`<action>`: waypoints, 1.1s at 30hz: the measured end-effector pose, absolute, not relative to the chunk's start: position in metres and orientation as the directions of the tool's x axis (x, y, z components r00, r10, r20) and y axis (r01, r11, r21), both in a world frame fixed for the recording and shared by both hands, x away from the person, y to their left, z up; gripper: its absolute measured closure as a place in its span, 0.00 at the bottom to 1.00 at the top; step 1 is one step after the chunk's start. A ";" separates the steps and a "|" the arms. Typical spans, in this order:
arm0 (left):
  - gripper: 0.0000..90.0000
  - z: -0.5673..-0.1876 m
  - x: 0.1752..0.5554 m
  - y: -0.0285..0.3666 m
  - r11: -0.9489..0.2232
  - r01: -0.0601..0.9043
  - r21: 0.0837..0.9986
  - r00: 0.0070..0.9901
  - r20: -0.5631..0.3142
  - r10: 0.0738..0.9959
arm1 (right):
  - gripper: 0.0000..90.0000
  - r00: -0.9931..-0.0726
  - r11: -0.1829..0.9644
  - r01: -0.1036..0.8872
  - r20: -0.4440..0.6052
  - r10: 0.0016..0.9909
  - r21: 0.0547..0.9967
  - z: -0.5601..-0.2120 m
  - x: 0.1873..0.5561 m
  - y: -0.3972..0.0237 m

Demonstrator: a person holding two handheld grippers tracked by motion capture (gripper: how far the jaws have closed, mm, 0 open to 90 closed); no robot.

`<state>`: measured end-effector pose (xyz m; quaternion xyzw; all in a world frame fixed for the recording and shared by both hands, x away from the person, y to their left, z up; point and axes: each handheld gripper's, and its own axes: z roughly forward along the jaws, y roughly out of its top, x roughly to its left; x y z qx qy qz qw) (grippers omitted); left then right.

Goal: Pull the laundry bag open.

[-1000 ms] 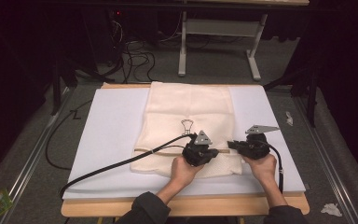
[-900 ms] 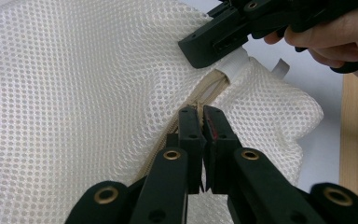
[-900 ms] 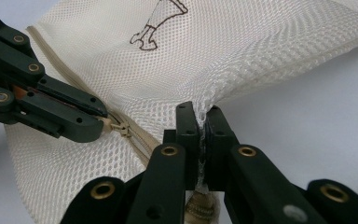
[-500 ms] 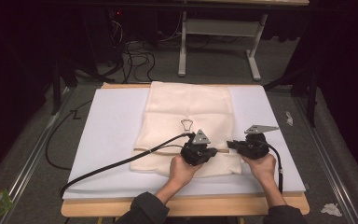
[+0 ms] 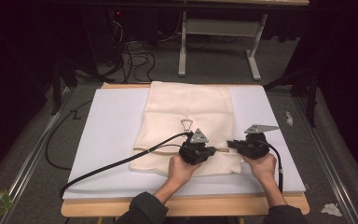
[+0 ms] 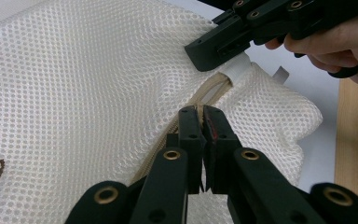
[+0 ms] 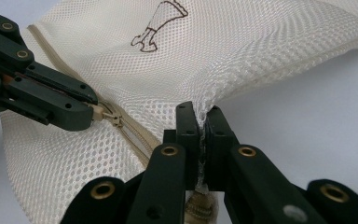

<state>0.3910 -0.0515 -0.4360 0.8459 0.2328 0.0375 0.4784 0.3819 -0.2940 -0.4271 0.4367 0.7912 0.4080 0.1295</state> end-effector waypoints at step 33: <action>0.97 -0.431 0.392 -0.038 -0.430 0.360 0.828 0.883 -0.154 0.443 | 0.98 -0.584 0.293 0.584 0.142 0.799 0.757 -0.426 0.382 -0.295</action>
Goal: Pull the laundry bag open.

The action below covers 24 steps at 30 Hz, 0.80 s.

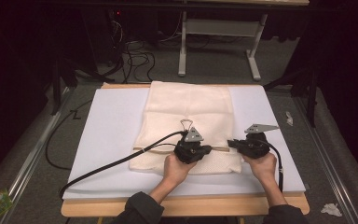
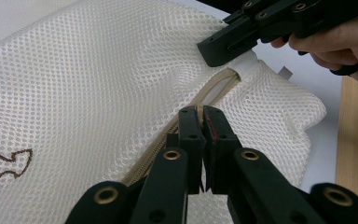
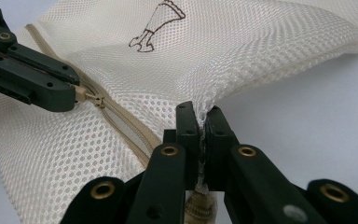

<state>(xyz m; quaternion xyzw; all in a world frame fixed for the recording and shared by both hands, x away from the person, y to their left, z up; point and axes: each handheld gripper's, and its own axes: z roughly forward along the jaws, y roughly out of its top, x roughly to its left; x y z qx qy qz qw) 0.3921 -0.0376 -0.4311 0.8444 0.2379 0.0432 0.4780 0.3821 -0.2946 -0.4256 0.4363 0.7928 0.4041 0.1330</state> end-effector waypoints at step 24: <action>0.97 -0.427 0.389 -0.036 -0.424 0.345 0.837 0.882 -0.135 0.451 | 0.98 -0.587 0.320 0.577 0.110 0.802 0.751 -0.422 0.385 -0.290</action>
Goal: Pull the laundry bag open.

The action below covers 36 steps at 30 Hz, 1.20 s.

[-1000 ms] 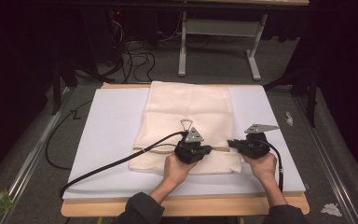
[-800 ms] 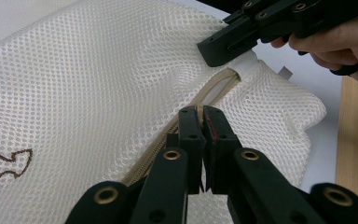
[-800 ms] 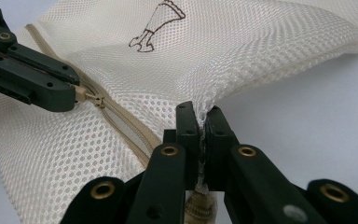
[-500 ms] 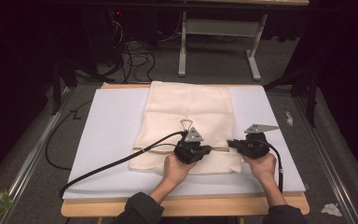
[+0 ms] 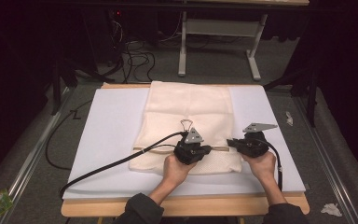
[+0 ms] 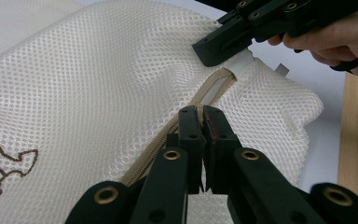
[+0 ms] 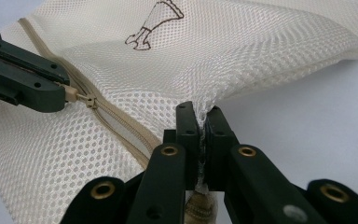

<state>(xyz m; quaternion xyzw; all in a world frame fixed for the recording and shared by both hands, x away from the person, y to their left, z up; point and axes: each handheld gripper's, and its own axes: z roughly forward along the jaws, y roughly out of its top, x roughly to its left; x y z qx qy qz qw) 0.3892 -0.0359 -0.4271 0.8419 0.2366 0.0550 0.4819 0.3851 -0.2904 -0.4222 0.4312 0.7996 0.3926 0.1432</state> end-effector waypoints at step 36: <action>0.97 -0.420 0.391 -0.021 -0.416 0.349 0.840 0.878 -0.138 0.458 | 0.98 -0.571 0.301 0.579 0.112 0.813 0.758 -0.423 0.385 -0.288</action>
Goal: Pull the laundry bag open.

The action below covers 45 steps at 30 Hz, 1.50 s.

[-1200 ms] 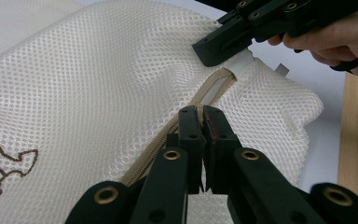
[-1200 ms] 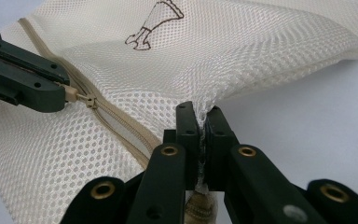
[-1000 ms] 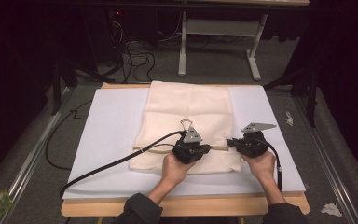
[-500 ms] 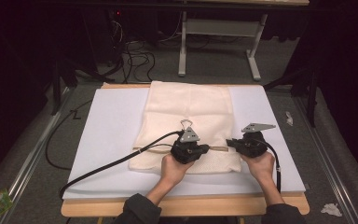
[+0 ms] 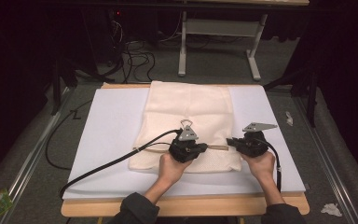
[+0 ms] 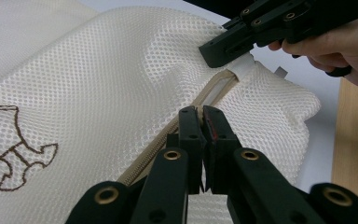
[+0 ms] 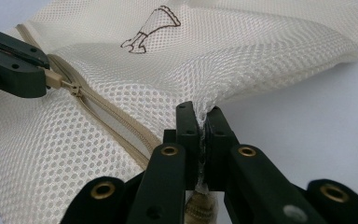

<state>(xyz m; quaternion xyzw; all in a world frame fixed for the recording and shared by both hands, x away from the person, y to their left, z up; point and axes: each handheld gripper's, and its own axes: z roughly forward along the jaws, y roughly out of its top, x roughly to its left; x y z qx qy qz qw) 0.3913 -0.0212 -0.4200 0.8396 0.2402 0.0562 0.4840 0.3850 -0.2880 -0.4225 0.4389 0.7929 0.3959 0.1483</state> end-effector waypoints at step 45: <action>0.97 -0.417 0.390 0.004 -0.386 0.363 0.848 0.859 -0.144 0.492 | 0.98 -0.566 0.321 0.576 0.083 0.821 0.752 -0.420 0.387 -0.286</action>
